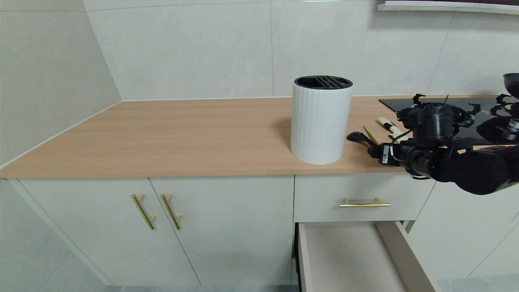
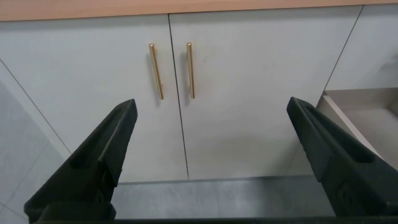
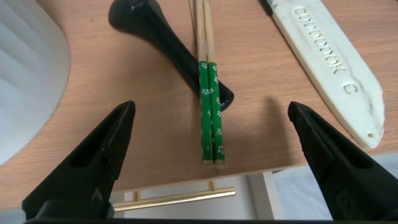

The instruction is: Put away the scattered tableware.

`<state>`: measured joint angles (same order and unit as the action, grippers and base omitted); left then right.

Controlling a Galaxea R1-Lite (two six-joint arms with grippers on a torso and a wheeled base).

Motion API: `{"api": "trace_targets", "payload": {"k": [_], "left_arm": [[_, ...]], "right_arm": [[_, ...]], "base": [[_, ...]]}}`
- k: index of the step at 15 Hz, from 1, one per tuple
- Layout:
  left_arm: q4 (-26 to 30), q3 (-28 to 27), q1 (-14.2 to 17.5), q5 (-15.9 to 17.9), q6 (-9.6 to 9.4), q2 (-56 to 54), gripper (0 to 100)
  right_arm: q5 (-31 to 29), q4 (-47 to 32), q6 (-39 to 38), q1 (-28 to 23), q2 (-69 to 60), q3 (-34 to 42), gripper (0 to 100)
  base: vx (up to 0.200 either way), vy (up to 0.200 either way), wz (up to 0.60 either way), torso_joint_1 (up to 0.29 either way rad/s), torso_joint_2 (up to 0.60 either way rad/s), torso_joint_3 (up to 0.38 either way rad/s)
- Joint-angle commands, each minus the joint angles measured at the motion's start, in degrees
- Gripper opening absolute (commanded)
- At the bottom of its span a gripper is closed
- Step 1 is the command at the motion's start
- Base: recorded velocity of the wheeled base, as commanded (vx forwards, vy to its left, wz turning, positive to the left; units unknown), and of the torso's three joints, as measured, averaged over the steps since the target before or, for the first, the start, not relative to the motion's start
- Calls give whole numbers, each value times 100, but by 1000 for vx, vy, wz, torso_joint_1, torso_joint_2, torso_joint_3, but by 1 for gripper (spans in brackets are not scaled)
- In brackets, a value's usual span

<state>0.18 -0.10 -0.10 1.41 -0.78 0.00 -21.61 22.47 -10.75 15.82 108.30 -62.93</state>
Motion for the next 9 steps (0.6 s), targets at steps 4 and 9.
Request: {"api": "trace_targets", "payload": {"k": [4,9], "left_arm": [[-1,1,1,-1,-1,0,100],[-1,1,1,-1,-1,0,100]], "right_arm": [[-1,3,3,-9,68,0,100],[-1,3,-6,-9,60,0,0]], "base": [[0,0,0,0,0,0],[0,0,0,0,0,0]]}}
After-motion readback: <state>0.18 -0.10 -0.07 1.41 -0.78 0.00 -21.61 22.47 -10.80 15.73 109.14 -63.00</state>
